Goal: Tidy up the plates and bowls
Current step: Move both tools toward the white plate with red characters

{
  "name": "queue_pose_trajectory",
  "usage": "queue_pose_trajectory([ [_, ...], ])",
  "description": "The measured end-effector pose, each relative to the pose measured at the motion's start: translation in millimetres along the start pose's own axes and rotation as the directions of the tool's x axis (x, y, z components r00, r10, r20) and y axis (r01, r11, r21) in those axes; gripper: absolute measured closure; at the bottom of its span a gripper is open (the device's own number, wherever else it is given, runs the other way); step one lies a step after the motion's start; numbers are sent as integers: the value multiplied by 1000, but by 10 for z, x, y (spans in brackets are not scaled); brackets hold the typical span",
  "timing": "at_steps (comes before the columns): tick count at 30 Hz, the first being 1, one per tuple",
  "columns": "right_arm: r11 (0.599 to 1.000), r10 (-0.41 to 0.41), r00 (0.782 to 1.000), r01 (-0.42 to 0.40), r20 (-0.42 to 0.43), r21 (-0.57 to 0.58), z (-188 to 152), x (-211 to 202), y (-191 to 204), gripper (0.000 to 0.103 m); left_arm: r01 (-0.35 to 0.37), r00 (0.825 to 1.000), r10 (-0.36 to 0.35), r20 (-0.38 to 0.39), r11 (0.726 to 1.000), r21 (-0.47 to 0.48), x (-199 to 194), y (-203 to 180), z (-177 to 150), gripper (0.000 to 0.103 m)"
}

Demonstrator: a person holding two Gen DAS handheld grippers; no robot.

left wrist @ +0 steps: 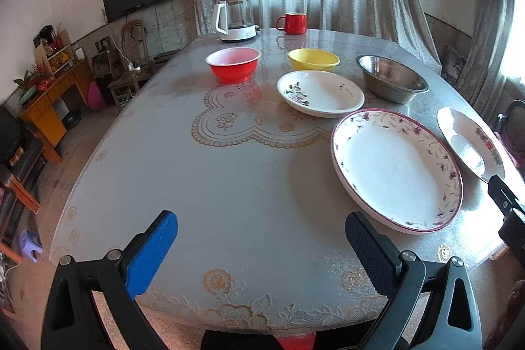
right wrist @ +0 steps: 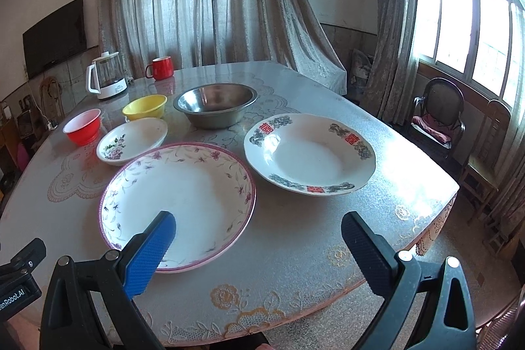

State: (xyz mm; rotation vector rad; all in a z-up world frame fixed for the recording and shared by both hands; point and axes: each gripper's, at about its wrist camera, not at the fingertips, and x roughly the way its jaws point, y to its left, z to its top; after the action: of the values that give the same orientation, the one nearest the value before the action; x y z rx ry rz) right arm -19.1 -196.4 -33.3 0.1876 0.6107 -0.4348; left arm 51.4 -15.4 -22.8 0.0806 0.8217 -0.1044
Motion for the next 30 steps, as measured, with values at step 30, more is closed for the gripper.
queue_pose_trajectory([
  [30, 990, 52, 998, -48, -28, 131, 151, 498, -1119, 10, 330, 942, -320, -102, 939, 101, 234, -792, 310, 0],
])
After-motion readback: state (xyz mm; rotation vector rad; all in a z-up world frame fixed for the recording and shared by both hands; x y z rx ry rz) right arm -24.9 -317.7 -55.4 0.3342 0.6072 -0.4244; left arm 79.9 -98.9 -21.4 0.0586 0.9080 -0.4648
